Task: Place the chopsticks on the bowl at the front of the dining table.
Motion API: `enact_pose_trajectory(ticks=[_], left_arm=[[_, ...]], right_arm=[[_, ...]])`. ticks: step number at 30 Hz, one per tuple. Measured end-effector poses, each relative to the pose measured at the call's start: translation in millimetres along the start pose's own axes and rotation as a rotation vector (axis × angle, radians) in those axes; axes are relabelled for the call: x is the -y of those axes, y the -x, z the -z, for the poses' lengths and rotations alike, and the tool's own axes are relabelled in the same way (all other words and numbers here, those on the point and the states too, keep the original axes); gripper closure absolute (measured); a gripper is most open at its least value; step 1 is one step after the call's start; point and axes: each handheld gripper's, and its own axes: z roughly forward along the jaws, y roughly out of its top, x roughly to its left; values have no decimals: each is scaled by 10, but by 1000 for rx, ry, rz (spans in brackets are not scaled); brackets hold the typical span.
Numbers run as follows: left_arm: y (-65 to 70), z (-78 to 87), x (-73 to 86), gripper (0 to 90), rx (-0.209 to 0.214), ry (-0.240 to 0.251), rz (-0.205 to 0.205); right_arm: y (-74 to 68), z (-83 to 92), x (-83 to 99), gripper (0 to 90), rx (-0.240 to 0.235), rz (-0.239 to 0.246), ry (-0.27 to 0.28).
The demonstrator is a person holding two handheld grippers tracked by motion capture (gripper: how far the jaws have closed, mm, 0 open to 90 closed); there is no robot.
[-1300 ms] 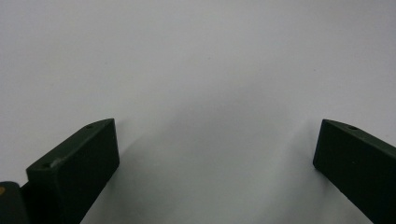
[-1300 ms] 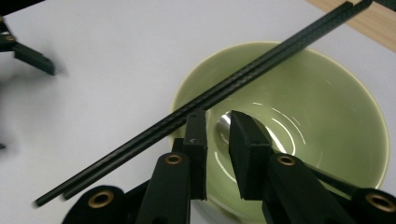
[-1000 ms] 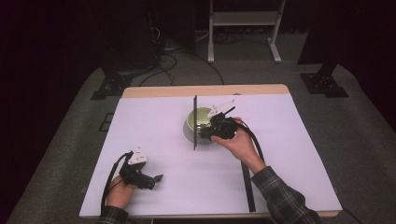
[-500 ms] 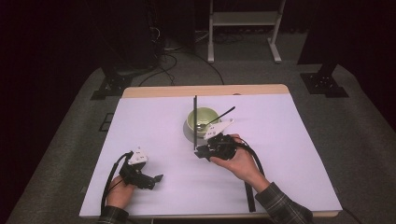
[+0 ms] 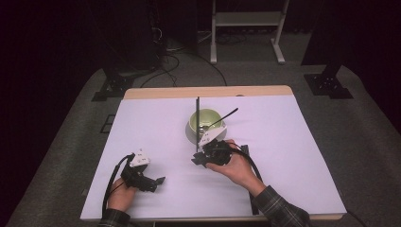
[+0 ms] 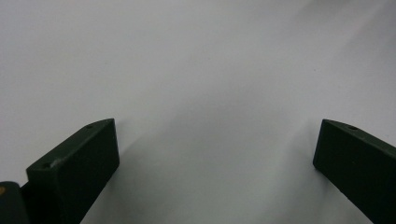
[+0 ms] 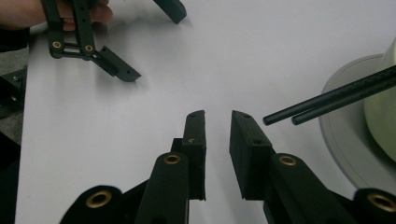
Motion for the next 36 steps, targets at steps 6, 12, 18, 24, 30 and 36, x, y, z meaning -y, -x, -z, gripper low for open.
enact_pose_trajectory(ticks=[6,12,18,24,30,36], left_arm=[[1,0,0,0,0,0,2],[1,0,1,0,0,0,1],[1,0,1,0,0,0,2],[1,0,0,0,0,1,0],[2,-2,0,0,1,2,4],[2,-2,1,0,1,2,4]], right_arm=[[73,-16,-26,751,11,-11,-1],[127,-38,-48,752,18,-14,-7],[151,-52,-42,746,17,-20,-11],[114,32,72,704,11,-28,-11],[227,189,243,639,53,-59,7],[350,346,405,521,123,-99,15]])
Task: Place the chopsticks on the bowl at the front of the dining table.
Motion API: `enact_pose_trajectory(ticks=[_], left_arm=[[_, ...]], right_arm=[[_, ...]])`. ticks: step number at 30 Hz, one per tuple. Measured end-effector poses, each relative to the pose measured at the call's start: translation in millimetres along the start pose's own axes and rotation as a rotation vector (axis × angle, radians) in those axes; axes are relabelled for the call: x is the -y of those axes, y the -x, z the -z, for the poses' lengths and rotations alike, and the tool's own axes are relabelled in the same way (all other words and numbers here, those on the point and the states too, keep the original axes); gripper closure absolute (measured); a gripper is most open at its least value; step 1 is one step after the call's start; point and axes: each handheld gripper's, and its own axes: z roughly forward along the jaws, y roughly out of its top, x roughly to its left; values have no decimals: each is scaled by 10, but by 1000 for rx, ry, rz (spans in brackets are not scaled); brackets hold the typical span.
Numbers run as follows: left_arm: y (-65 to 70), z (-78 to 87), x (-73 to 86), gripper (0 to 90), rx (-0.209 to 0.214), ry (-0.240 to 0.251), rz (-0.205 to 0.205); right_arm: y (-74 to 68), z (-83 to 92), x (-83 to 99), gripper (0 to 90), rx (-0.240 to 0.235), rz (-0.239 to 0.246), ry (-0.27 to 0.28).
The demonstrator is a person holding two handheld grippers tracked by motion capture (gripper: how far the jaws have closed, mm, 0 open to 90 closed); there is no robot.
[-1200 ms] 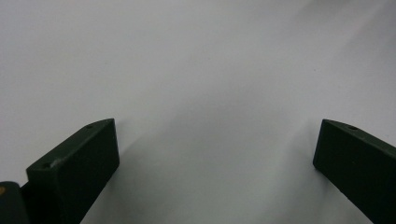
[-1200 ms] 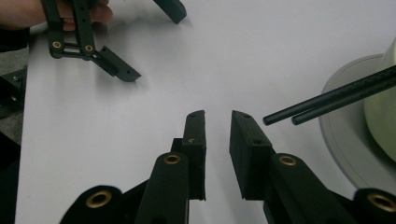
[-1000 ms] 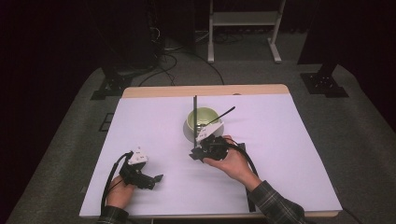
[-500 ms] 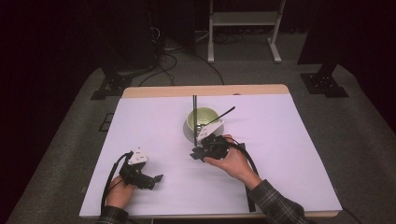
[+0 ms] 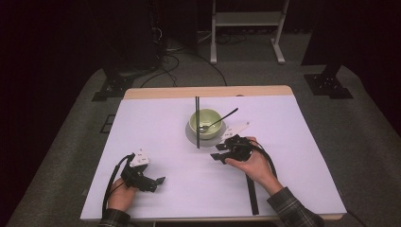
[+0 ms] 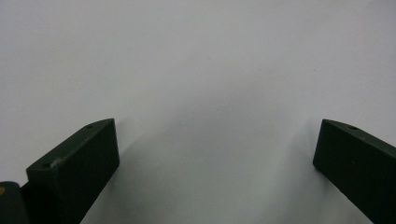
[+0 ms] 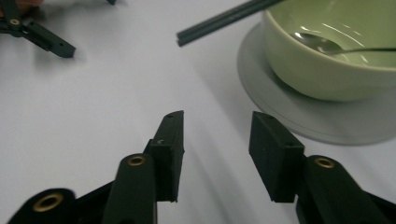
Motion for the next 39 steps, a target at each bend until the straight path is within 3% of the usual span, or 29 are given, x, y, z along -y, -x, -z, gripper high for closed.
enact_pose_trajectory(ticks=[9,19,28,39], left_arm=[[-2,0,-1,0,1,-1,0],[-3,1,-1,0,0,-3,-2],[-3,1,-1,0,0,-3,-2],[-1,1,0,0,0,-2,-2]], right_arm=[[187,165,186,330,84,-55,-2],[373,422,376,200,163,-130,25],[480,594,529,139,198,-184,36],[522,819,725,132,240,-215,62]])
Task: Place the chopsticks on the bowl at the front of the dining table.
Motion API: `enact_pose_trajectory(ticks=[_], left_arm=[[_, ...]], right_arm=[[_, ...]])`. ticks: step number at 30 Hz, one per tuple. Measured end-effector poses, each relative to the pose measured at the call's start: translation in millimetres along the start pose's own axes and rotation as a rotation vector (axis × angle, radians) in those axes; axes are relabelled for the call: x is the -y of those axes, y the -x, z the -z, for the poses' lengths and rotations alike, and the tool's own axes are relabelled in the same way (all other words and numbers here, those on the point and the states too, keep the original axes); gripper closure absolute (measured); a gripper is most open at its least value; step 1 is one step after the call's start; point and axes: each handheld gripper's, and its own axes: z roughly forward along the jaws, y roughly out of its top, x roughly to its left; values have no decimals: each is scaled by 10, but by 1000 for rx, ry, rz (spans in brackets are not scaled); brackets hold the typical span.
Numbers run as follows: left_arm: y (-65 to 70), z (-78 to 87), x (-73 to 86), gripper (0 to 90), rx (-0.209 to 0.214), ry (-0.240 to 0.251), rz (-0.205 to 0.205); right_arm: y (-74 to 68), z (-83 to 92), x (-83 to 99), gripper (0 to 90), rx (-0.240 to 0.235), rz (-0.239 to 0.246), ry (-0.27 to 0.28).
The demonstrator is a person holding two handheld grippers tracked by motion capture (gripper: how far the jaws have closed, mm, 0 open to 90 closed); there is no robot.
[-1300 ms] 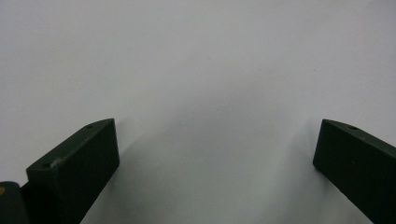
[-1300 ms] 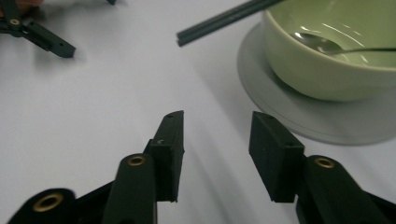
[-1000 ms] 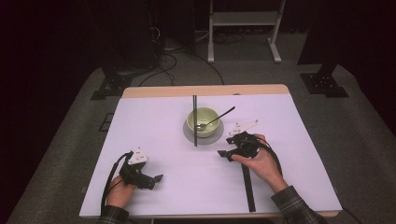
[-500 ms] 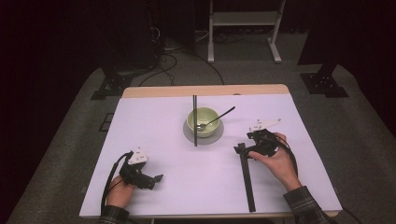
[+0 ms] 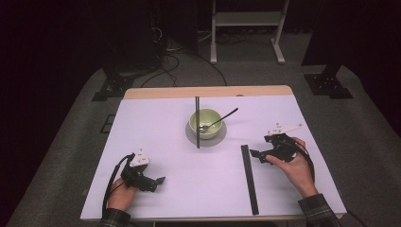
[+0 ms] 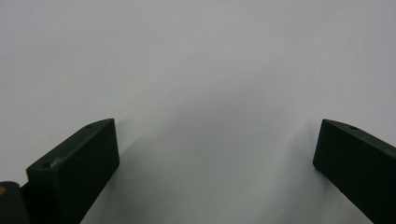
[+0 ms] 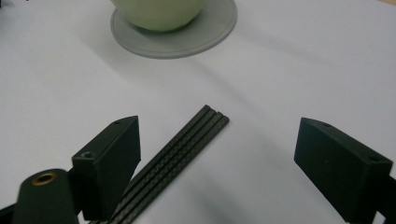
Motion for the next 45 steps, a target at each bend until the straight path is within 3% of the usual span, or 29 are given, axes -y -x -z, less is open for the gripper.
enact_pose_trajectory(ticks=[9,21,45], left_arm=[[-2,0,0,0,1,-1,1],[-2,0,-1,0,1,-1,0],[-2,0,-1,0,0,-1,0]], right_arm=[[97,204,190,132,21,-32,17],[121,418,418,134,49,-62,21],[158,611,846,138,85,-111,7]])
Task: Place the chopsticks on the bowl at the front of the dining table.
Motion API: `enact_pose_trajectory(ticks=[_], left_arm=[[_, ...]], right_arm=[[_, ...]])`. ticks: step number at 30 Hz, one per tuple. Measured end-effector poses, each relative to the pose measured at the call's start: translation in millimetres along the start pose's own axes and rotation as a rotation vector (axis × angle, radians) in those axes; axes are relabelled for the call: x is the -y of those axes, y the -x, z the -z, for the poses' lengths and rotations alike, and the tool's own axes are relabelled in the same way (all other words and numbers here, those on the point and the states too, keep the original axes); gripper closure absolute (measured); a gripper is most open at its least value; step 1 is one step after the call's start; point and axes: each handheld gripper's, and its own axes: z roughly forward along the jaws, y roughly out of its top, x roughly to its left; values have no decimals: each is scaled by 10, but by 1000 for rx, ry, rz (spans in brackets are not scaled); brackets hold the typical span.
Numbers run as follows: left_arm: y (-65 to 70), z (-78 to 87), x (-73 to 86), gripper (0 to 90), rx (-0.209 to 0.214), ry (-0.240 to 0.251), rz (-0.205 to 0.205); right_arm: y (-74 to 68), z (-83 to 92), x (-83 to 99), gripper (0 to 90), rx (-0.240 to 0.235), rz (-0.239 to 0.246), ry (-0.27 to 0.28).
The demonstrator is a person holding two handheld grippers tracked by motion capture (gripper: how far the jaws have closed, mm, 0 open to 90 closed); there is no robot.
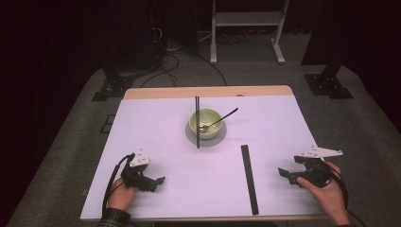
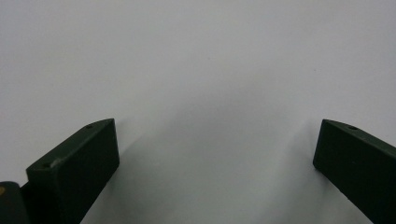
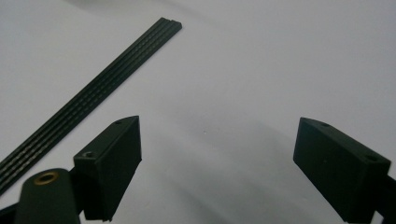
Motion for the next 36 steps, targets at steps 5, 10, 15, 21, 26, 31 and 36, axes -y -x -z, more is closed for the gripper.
enact_pose_trajectory(ticks=[5,10,15,21,26,31,36], left_arm=[[0,0,0,0,0,0,0],[1,0,0,0,0,1,1],[0,0,0,0,0,0,0],[1,0,0,0,0,1,0],[0,0,0,0,0,0,0],[1,0,0,0,0,1,1],[1,0,0,0,0,0,0]], right_arm=[[12,-10,72,138,15,3,-15],[9,-49,136,138,31,12,-40],[-2,-101,179,138,55,35,-71],[-15,-128,196,137,61,49,-81],[-21,-131,211,136,65,58,-73],[-22,-131,231,134,67,59,-60],[-26,-127,259,135,70,62,-40]])
